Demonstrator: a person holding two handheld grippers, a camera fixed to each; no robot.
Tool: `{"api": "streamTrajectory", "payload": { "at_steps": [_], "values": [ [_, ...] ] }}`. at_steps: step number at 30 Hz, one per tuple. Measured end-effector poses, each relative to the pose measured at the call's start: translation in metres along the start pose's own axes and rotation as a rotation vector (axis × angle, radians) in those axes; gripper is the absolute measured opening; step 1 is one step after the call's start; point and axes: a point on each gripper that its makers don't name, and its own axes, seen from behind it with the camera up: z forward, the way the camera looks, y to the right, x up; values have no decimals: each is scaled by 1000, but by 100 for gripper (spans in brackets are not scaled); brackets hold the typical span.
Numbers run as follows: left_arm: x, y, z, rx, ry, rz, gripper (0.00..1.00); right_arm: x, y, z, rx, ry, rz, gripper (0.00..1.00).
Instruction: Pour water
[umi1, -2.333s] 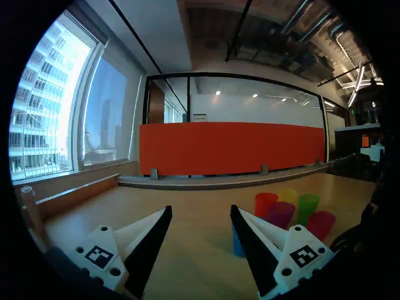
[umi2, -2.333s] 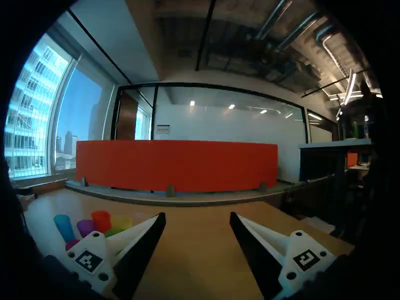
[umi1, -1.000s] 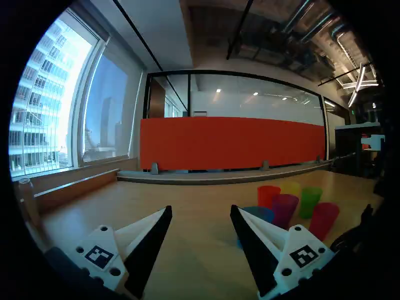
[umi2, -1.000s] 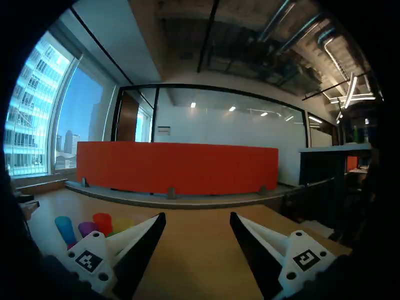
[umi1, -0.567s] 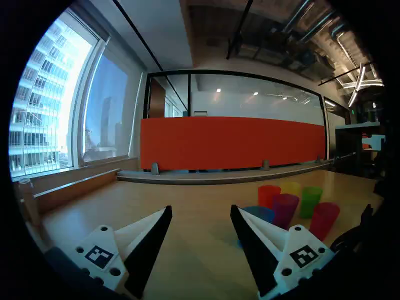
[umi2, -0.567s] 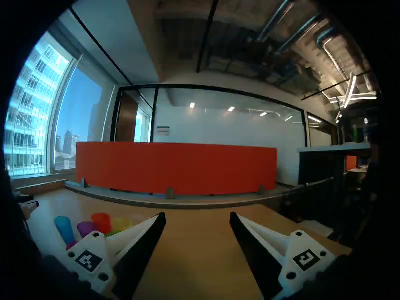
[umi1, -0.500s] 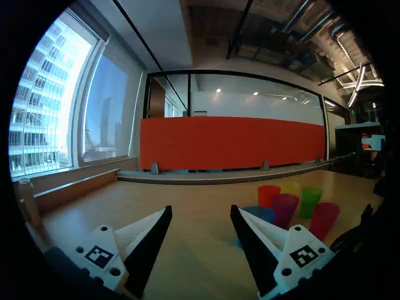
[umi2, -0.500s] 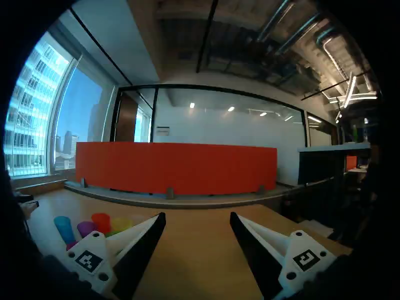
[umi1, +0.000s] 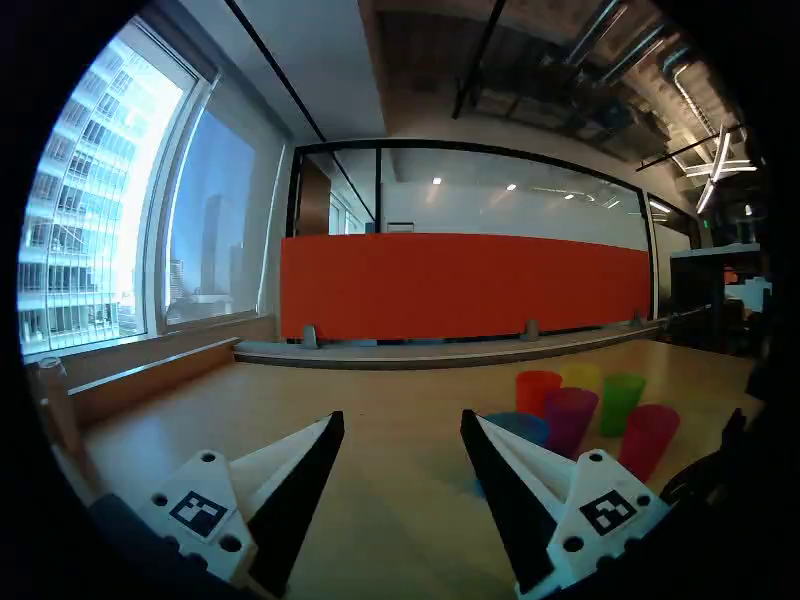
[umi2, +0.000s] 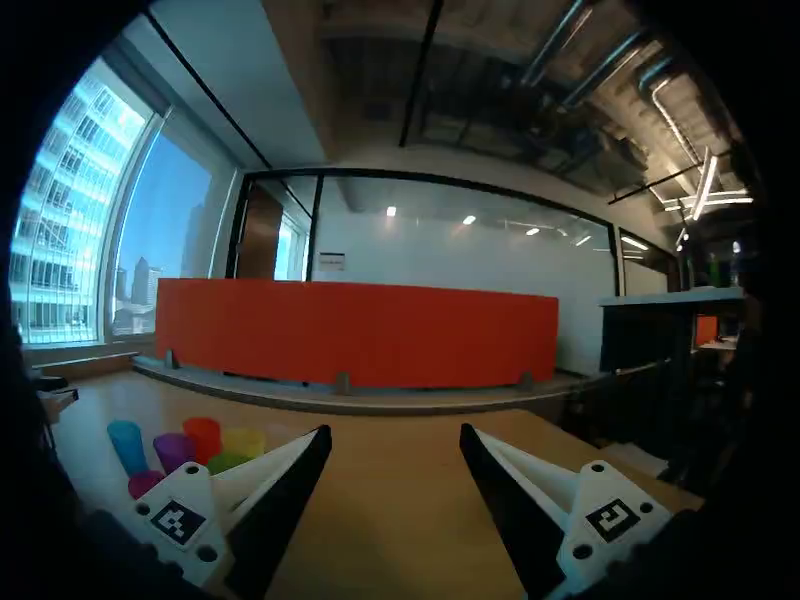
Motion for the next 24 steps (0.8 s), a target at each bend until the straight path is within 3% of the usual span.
{"api": "streamTrajectory", "payload": {
  "at_steps": [17, 24],
  "values": [
    [0, 1, -1, 0, 0, 0, 86, -20, -21, 16, 53, 23, 49, 99],
    [0, 1, 0, 0, 0, 0, 86, -25, -25, 21, 74, 34, 34, 99]
  ]
}}
